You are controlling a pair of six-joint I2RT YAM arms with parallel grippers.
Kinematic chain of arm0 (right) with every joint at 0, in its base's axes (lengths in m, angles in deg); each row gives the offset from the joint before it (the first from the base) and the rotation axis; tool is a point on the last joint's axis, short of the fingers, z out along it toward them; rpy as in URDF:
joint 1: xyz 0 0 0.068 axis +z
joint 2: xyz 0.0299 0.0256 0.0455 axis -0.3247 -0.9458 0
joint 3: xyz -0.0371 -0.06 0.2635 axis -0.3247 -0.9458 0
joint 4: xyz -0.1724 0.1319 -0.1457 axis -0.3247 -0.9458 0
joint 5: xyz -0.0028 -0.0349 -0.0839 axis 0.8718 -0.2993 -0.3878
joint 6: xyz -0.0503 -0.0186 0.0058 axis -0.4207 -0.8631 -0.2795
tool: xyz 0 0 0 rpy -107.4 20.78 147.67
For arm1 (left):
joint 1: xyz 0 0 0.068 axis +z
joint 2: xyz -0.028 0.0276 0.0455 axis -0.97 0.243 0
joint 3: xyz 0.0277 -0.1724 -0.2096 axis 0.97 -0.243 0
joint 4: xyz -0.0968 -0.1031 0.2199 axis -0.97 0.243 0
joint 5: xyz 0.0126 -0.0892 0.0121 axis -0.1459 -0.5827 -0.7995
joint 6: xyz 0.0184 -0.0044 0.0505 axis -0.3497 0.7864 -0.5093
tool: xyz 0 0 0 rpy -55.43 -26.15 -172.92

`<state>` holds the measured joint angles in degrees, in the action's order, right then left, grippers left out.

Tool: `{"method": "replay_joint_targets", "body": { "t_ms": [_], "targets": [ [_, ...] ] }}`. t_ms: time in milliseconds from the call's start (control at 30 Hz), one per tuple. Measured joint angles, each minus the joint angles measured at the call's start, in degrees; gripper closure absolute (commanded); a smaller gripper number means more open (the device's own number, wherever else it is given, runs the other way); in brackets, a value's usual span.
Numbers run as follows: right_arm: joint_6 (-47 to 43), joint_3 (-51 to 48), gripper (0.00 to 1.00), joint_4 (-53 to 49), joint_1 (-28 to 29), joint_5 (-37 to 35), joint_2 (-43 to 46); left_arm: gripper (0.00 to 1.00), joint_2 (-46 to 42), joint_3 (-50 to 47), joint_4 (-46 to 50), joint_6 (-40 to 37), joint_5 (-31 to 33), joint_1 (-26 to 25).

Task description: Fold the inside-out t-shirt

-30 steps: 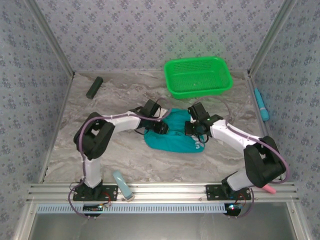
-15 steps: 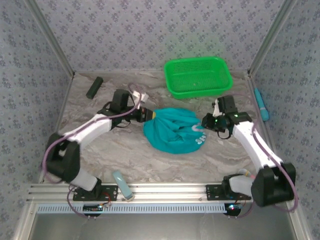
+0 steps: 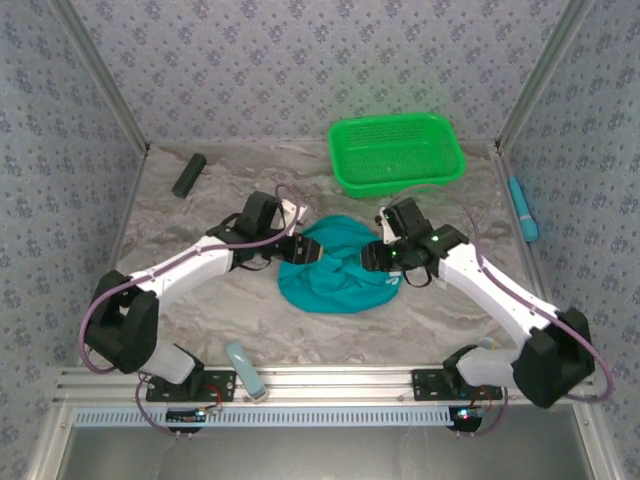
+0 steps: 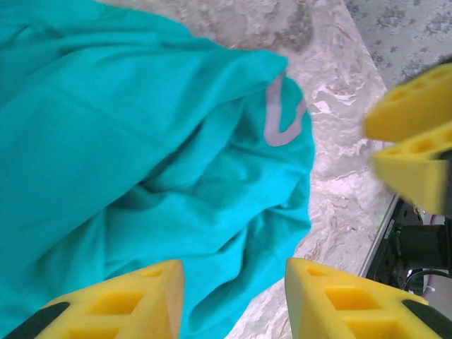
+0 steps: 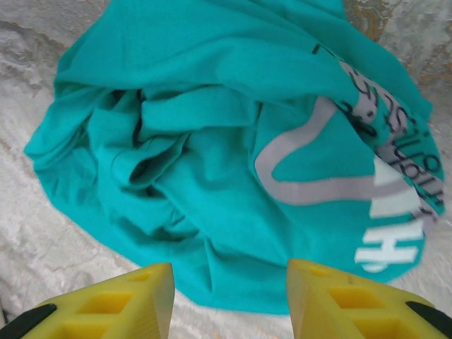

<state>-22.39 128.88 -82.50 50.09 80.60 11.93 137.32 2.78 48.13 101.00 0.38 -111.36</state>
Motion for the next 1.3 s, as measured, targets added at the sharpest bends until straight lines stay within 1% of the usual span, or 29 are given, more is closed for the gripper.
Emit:
{"method": "replay_joint_targets", "body": {
  "t_ms": [100, 200, 233, 267, 300, 333, 367, 467, 567, 600, 700, 767, 833, 867, 900, 967, 1000, 1067, 1133, 1233, 1300],
  "targets": [
    [0.2, 0.0, 0.49, 5.0, 0.0, -0.2, -6.9, 0.56, 2.6, 1.3, -0.4, 0.9, 2.2, -2.9],
    [0.4, 0.6, 0.50, 8.6, 0.0, -0.7, -13.1, 0.56, 8.2, 4.5, -0.3, 1.7, 4.1, -5.0],
    [0.3, 1.3, 0.56, 9.3, 0.0, -1.2, -15.2, 0.57, 10.8, 5.9, -0.4, 2.2, 4.9, -5.4],
    [0.5, 2.0, 0.67, 9.7, 0.0, -1.6, -16.9, 0.61, 13.0, 7.0, -0.5, 2.5, 5.6, -5.7],
    [0.3, 3.1, 0.81, 10.0, 0.0, -2.0, -19.1, 0.69, 15.3, 8.0, -0.6, 2.9, 6.4, -5.7],
    [0.5, 3.9, 0.93, 10.3, -0.2, -2.1, -20.8, 0.86, 17.5, 8.7, -0.7, 3.6, 7.2, -5.7],
    [0.6, 4.3, 1.00, 10.6, -0.4, -2.1, -21.7, 1.00, 18.9, 9.0, -0.6, 3.5, 7.5, -5.6],
    [0.7, 4.3, 1.00, 10.2, -1.3, -2.0, -21.0, 1.00, 20.5, 9.1, 0.7, 3.4, 7.6, -4.4],
    [0.3, 5.2, 1.00, 7.4, -3.4, -1.4, -16.5, 1.00, 17.2, 9.0, 1.7, 2.3, 6.7, -2.1],
    [0.3, 5.7, 1.00, 6.2, -4.7, -0.8, -14.0, 1.00, 14.7, 8.8, 2.3, 1.8, 6.4, -1.0],
    [0.1, 7.2, 1.00, 2.8, -9.7, 1.1, -5.6, 1.00, 3.9, 7.6, 2.5, 1.0, 4.4, 2.4],
    [0.1, 7.3, 1.00, 0.9, -12.9, 1.6, -0.9, 1.00, -4.4, 5.7, 0.1, 0.7, 2.1, 4.1],
    [-0.3, 5.9, 0.86, 0.0, -14.6, 2.6, 1.0, 1.00, -11.5, 1.3, -5.3, -0.1, -1.6, 4.7],
    [-0.8, 5.1, 0.81, -0.9, -14.9, 3.3, 0.9, 1.00, -13.0, -1.2, -7.6, -0.1, -3.0, 4.7],
    [-1.7, 4.7, 0.77, -2.6, -14.9, 3.5, -1.0, 0.98, -14.6, -4.0, -9.6, -0.2, -4.7, 4.7],
    [-3.1, 4.7, 0.67, -5.5, -14.0, 2.2, -6.3, 0.73, -13.4, -8.0, -11.5, -0.5, -6.5, 4.4],
    [-3.5, 4.6, 0.64, -6.6, -13.2, 1.0, -9.4, 0.68, -12.1, -9.4, -11.7, -0.7, -6.6, 4.3],
    [-3.9, 3.8, 0.57, -8.6, -10.8, -0.2, -11.4, 0.63, -7.4, -12.0, -10.2, -0.7, -5.8, 4.3],
    [-4.5, 3.8, 0.51, -9.7, -8.0, 1.0, -8.6, 0.59, -5.8, -13.8, -6.8, -0.6, -4.5, 4.3],
    [-5.5, 4.1, 0.49, -8.2, -5.3, 3.9, -2.4, 0.57, -6.7, -14.1, -4.4, -0.5, -3.3, 4.2],
    [-5.6, 4.7, 0.49, -6.8, -4.1, 4.6, -0.4, 0.55, -7.6, -14.1, -4.0, -0.4, -2.5, 4.2]
  ]
}}
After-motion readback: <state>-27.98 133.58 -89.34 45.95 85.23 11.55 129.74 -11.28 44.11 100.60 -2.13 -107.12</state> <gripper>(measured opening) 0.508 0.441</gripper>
